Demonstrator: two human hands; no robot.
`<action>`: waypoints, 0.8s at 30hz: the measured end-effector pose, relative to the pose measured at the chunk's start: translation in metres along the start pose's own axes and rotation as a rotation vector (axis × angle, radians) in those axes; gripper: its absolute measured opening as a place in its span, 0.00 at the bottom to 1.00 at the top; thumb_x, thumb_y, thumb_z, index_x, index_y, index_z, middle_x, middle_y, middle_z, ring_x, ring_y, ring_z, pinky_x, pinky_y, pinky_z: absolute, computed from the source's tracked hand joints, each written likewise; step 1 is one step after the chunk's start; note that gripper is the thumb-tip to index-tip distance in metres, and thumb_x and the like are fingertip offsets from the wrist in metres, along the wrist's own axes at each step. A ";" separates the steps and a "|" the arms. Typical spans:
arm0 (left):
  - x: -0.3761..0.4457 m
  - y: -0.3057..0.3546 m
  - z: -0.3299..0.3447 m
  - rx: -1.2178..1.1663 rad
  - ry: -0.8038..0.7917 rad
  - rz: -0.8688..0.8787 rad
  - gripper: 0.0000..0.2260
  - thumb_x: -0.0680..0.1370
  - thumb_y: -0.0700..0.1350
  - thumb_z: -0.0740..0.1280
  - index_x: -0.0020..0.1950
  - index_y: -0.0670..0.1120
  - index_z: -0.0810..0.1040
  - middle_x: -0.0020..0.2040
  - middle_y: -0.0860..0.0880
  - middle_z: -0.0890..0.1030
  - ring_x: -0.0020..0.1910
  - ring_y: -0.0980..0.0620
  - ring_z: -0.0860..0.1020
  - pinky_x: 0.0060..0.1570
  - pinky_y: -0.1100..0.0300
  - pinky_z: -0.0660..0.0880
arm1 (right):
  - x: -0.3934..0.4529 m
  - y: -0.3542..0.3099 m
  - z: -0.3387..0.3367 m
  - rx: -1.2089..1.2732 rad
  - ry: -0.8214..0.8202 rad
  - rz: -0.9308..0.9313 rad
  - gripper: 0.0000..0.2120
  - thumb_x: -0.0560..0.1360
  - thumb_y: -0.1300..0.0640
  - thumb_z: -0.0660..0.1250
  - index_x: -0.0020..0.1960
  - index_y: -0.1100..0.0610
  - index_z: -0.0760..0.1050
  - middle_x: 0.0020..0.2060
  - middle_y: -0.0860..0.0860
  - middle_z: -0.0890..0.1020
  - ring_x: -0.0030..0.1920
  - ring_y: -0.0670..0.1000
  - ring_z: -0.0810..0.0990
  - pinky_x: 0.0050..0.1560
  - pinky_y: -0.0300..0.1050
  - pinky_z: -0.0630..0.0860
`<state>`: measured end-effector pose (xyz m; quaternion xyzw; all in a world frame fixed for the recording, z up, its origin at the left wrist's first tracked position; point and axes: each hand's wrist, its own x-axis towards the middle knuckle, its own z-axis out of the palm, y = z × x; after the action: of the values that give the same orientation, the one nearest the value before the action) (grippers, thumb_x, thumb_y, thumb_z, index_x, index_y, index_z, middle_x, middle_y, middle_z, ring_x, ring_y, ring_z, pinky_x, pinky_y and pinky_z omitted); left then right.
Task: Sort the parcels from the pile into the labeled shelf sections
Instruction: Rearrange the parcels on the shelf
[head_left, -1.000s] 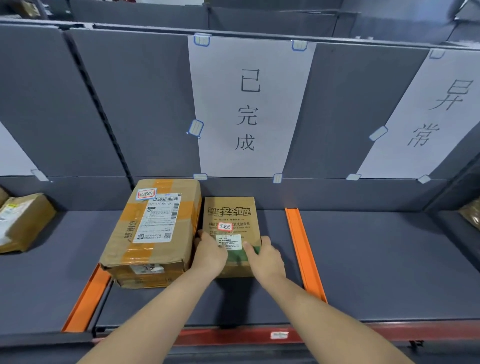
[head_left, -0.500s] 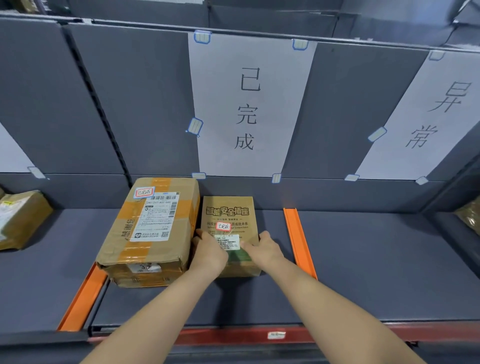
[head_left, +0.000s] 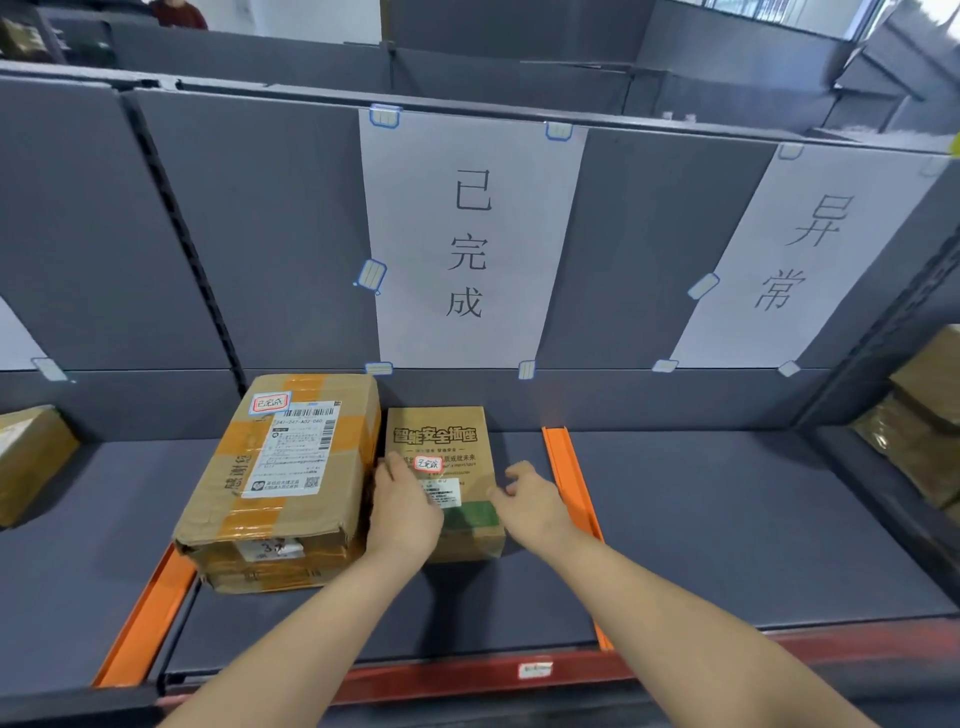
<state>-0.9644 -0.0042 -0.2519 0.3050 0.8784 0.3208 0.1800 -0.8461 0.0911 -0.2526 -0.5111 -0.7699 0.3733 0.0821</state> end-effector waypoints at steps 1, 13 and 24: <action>0.000 0.003 -0.002 0.006 0.021 0.031 0.32 0.78 0.39 0.63 0.78 0.39 0.51 0.75 0.41 0.59 0.73 0.43 0.61 0.71 0.51 0.64 | -0.001 0.001 -0.005 0.017 0.004 -0.012 0.22 0.79 0.48 0.62 0.70 0.56 0.66 0.61 0.53 0.78 0.54 0.52 0.78 0.46 0.41 0.72; -0.019 0.078 0.004 0.040 -0.127 0.232 0.19 0.80 0.42 0.59 0.70 0.40 0.66 0.67 0.42 0.71 0.65 0.42 0.70 0.60 0.52 0.68 | -0.033 0.031 -0.072 0.069 0.145 0.034 0.15 0.78 0.53 0.61 0.64 0.51 0.72 0.59 0.50 0.79 0.55 0.54 0.78 0.56 0.45 0.76; -0.083 0.174 0.061 -0.111 -0.324 0.456 0.10 0.80 0.40 0.59 0.58 0.45 0.76 0.47 0.47 0.78 0.35 0.54 0.73 0.29 0.66 0.68 | -0.084 0.115 -0.162 0.094 0.319 0.097 0.13 0.78 0.52 0.61 0.62 0.51 0.72 0.54 0.49 0.78 0.47 0.51 0.76 0.45 0.42 0.74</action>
<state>-0.7975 0.0753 -0.1693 0.5318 0.7280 0.3474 0.2577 -0.6412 0.1224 -0.1923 -0.5958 -0.7033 0.3268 0.2089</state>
